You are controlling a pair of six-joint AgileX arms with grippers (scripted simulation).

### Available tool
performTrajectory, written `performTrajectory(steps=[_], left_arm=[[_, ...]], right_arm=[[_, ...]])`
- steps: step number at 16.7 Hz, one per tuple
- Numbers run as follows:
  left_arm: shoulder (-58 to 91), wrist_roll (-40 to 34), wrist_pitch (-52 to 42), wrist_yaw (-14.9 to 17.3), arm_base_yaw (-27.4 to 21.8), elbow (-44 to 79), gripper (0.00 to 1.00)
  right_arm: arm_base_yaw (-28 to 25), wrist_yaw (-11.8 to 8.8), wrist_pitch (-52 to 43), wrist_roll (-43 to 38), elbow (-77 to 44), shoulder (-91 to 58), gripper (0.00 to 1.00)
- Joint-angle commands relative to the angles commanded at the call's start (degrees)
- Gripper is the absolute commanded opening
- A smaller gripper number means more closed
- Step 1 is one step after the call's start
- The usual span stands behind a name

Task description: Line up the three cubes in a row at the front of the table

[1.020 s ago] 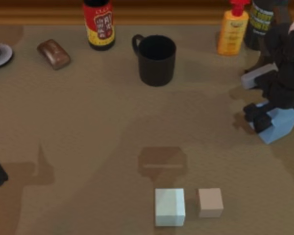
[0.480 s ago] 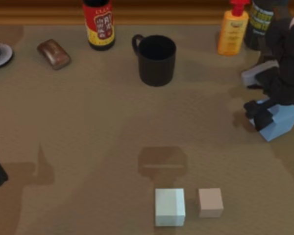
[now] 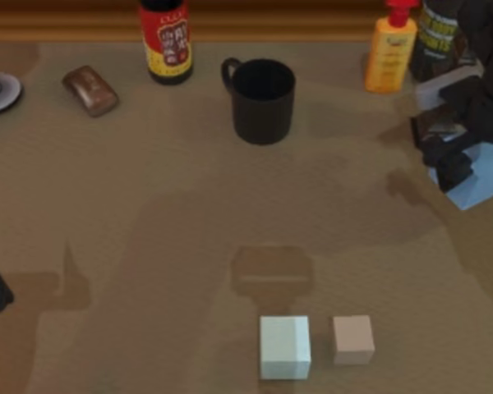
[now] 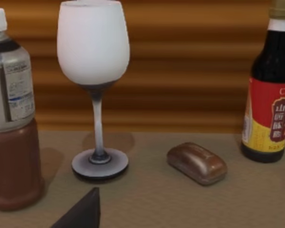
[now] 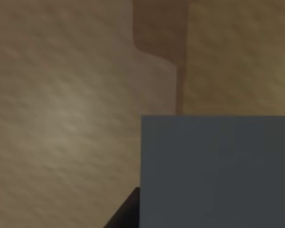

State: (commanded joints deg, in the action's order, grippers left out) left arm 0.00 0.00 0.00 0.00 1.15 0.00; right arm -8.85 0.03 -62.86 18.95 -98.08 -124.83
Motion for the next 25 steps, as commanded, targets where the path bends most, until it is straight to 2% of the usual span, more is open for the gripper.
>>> performTrajectory(steps=[4, 8, 11, 19, 22, 25], left_arm=[[0.0, 0.0, 0.0, 0.0, 0.0, 0.0, 1.0], [0.0, 0.0, 0.0, 0.0, 0.0, 0.0, 1.0], [0.0, 0.0, 0.0, 0.0, 0.0, 0.0, 1.0], [0.0, 0.0, 0.0, 0.0, 0.0, 0.0, 1.0], [0.0, 0.0, 0.0, 0.0, 0.0, 0.0, 1.0], [0.0, 0.0, 0.0, 0.0, 0.0, 0.0, 1.0]], right_arm=[[-0.3, 0.0, -0.1, -0.8, -0.3, -0.4, 0.0], [-6.6, 0.1, -1.8, -9.2, -3.7, -2.5, 0.0], [-14.7, 0.1, -3.9, -21.1, -7.3, -4.7, 0.0], [-40.0, 0.0, -9.7, -63.8, -16.7, -9.5, 0.0], [-47.1, 0.2, -10.6, -74.2, -19.0, -9.7, 0.0], [-50.9, 0.5, -10.9, -79.2, -20.2, -9.5, 0.0]])
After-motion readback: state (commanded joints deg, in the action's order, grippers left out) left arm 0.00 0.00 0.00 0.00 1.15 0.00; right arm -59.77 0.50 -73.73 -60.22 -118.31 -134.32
